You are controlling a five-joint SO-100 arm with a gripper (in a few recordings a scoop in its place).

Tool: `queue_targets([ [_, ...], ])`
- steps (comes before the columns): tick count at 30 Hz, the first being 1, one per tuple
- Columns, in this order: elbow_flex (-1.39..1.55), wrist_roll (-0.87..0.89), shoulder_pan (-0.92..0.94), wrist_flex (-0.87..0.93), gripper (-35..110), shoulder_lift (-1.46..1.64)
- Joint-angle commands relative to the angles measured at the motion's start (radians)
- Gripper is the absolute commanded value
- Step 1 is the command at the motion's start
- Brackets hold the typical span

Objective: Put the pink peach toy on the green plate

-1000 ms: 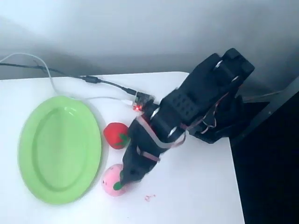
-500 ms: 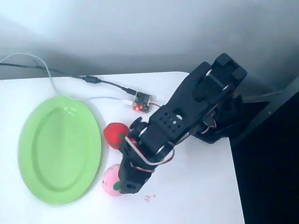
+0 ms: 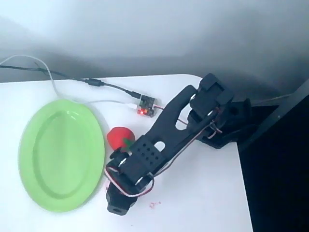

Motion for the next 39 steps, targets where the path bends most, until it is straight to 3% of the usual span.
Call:
queue_targets([
  [1, -0.048, 0.003, -0.003, -0.002, 48, -0.017],
  [10, -0.041, 0.048, -0.014, 0.02, 40, -0.052],
  [14, -0.048, 0.055, -0.028, 0.08, 13, -0.069],
  [17, -0.046, 0.055, -0.035, 0.104, 0, -0.075],
  [28, -0.041, 0.055, -0.035, 0.12, 0, -0.029],
  [39, -0.025, -0.106, 0.112, 0.187, 0, 0.411],
])
